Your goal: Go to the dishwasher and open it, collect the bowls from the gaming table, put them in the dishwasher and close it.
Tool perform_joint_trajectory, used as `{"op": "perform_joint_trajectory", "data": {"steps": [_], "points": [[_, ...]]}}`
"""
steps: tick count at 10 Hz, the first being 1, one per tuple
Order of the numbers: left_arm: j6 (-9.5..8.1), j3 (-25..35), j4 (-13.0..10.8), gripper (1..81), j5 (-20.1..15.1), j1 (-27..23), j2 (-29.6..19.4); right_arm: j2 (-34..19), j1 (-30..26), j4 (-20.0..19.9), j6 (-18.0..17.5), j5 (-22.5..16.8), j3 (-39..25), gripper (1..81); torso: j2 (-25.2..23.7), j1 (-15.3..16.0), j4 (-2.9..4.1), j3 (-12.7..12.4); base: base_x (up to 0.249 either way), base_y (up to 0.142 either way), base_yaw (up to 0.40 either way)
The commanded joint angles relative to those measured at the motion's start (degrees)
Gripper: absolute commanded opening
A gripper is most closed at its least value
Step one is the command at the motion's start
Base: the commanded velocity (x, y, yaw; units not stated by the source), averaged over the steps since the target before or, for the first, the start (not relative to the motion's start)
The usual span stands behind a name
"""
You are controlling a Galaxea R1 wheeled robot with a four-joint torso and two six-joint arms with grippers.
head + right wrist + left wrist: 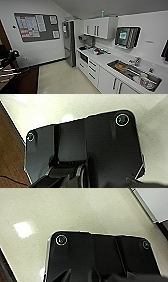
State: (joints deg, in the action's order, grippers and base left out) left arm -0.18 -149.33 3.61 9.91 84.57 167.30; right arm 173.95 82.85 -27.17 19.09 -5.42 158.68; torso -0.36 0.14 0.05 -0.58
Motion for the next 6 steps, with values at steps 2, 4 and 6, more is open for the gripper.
{"op": "perform_joint_trajectory", "data": {"steps": [2,4,6], "points": [[0.01,0.18,-0.44,81.1,-2.44,-3.22,-0.56,-0.07,-3.52,-0.07,0.07,-3.63,0.12,81.1,0.0,0.0,0.0,0.0,0.0,0.0,0.198],[0.01,0.09,-0.44,81.1,-2.44,-3.22,-0.56,-0.07,-3.52,-0.07,0.15,-3.63,0.12,81.1,0.0,0.0,0.0,0.0,0.0,0.0,0.199],[0.01,0.09,-0.36,81.1,-2.44,-3.22,-0.56,-0.15,-3.6,-0.07,0.07,-3.63,0.12,81.1,0.0,0.0,0.0,0.0,0.0,0.0,0.199]]}}
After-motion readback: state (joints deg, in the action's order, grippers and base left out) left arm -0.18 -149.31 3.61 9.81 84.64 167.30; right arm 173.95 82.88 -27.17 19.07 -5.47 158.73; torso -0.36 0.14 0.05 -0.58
